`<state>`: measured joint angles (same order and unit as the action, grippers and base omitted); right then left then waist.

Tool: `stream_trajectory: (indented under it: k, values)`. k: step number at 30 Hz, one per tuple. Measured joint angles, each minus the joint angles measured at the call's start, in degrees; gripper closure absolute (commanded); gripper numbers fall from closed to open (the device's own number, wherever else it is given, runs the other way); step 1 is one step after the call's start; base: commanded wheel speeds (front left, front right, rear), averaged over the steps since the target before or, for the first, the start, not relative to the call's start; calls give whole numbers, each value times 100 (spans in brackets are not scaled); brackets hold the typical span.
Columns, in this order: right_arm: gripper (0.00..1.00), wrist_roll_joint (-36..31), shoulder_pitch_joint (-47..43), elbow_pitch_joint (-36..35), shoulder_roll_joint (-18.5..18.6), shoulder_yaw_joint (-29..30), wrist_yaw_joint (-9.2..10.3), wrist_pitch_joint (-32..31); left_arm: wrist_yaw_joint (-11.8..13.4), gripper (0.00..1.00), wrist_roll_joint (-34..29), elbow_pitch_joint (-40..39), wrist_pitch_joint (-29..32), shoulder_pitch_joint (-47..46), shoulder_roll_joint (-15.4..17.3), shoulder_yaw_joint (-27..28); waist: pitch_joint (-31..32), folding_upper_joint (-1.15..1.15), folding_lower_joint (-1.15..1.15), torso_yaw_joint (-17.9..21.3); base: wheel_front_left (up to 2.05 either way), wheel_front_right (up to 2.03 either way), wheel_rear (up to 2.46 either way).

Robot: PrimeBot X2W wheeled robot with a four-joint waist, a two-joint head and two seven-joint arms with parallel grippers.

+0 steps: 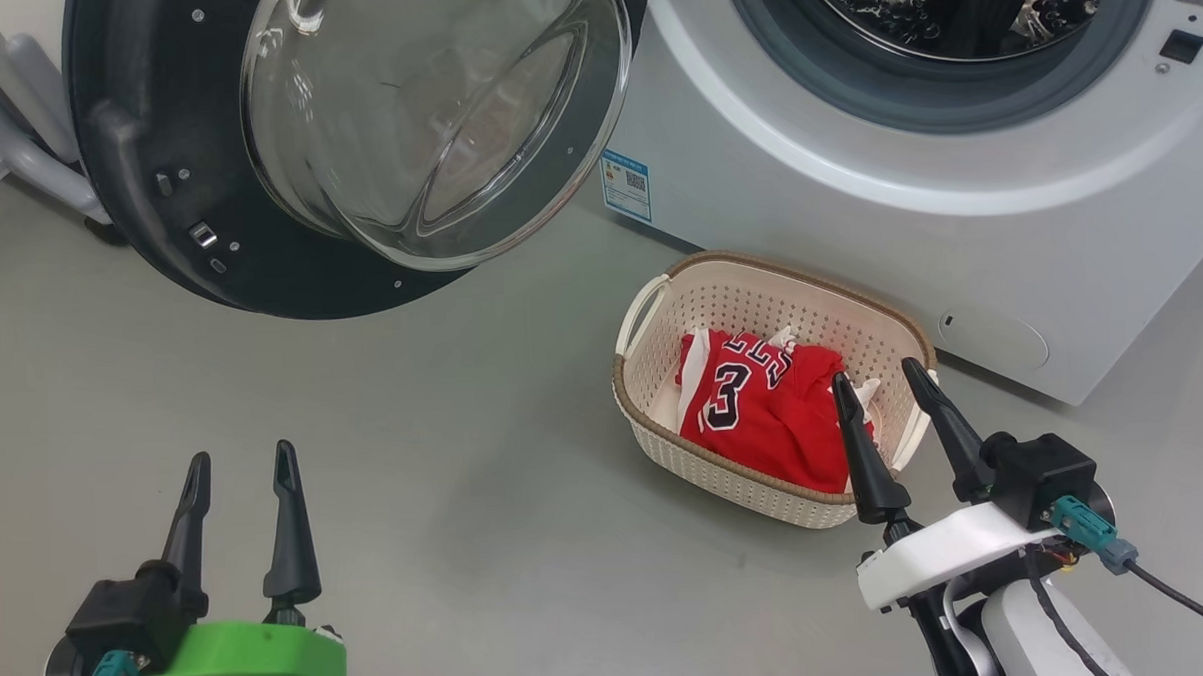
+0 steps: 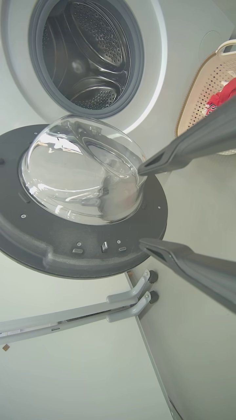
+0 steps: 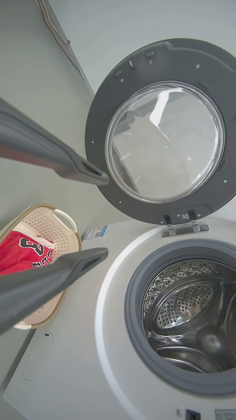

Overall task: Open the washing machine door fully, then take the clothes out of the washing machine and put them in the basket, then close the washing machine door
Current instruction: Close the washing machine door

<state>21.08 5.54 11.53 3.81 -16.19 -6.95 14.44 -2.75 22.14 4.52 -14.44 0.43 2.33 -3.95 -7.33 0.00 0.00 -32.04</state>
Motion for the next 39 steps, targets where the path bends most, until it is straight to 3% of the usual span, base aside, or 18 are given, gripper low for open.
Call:
stream_trajectory:
  k: [17,18,19,20,30,36,39]
  values:
    - [0,8,14,21,8,-14,-1,0,1,0,5,-40,0,15,0,-2,-36,0,0,3,0,0,0]
    - [0,8,14,23,8,-21,-1,0,1,59,19,-42,0,15,0,-1,-51,0,0,2,0,0,0]
    - [0,8,14,22,8,-24,-1,0,1,85,36,-42,0,15,0,-1,-62,0,1,0,0,0,0]
    - [0,7,14,16,8,-24,-1,0,1,100,42,-54,0,15,0,2,-75,0,0,-1,0,0,0]
    - [0,-15,17,-110,77,-2,62,-7,-15,100,-8,-292,0,-2,9,285,-391,0,0,-17,0,0,0]
    - [0,-123,17,-244,231,-1,155,-131,-116,100,-37,-508,-1,-395,390,737,-685,0,0,-32,0,0,0]
    - [0,-186,21,-312,307,34,182,-172,-166,100,256,-627,-2,-822,467,1058,-843,0,1,-40,0,0,0]
